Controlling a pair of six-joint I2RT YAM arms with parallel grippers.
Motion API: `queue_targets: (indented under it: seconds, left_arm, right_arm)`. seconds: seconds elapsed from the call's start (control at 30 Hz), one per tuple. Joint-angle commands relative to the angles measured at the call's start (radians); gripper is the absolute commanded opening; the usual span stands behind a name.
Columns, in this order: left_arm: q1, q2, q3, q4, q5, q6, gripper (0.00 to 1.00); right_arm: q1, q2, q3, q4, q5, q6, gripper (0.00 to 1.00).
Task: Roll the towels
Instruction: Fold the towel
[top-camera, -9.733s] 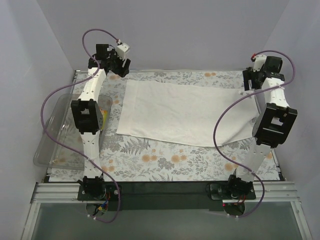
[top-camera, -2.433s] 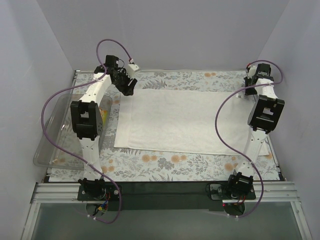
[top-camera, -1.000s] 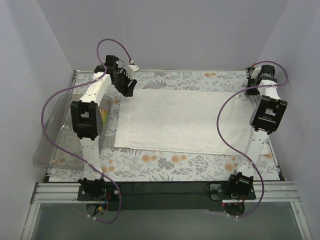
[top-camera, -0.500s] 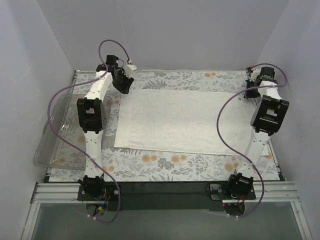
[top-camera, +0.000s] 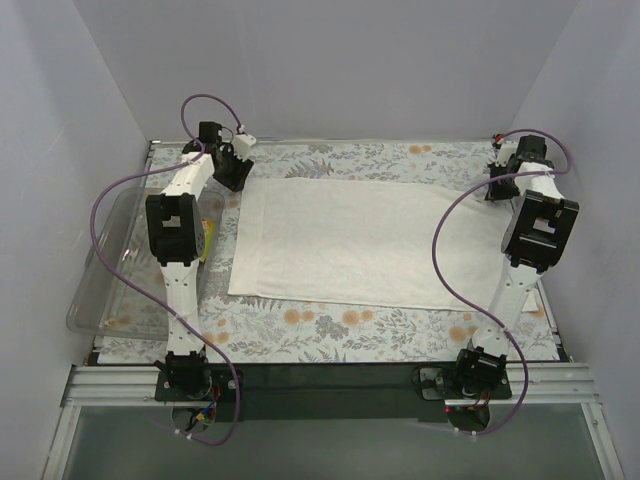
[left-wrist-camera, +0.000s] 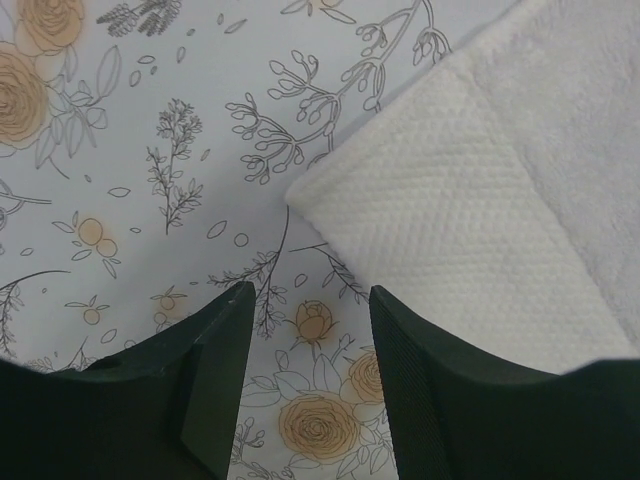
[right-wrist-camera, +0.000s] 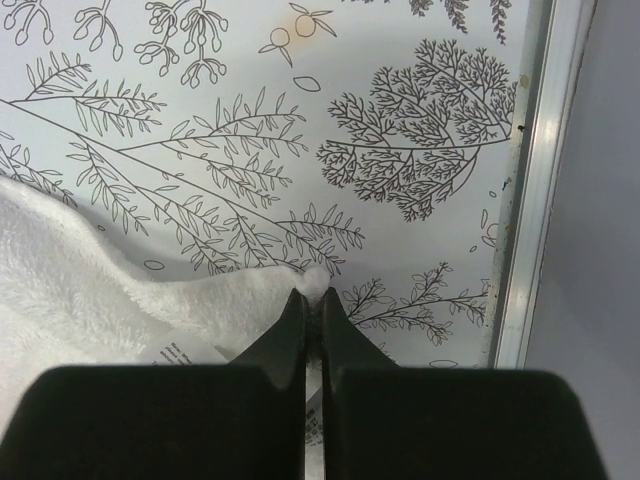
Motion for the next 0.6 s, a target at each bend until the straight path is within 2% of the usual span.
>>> queue_targets:
  seconds: [0.0, 0.2, 0.57]
  left_arm:
    - [0.003, -0.035, 0.028, 0.106, 0.013, -0.059, 0.47]
    - [0.012, -0.006, 0.047, 0.146, 0.113, -0.103, 0.47]
    - [0.013, 0.051, 0.053, 0.157, 0.055, -0.120, 0.47]
  right_arm:
    - [0.008, -0.062, -0.013, -0.019, -0.006, -0.006, 0.01]
    - [0.016, -0.057, -0.010, -0.022, 0.004, -0.006, 0.01]
    - [0.016, -0.036, 0.023, -0.037, 0.012, -0.010, 0.01]
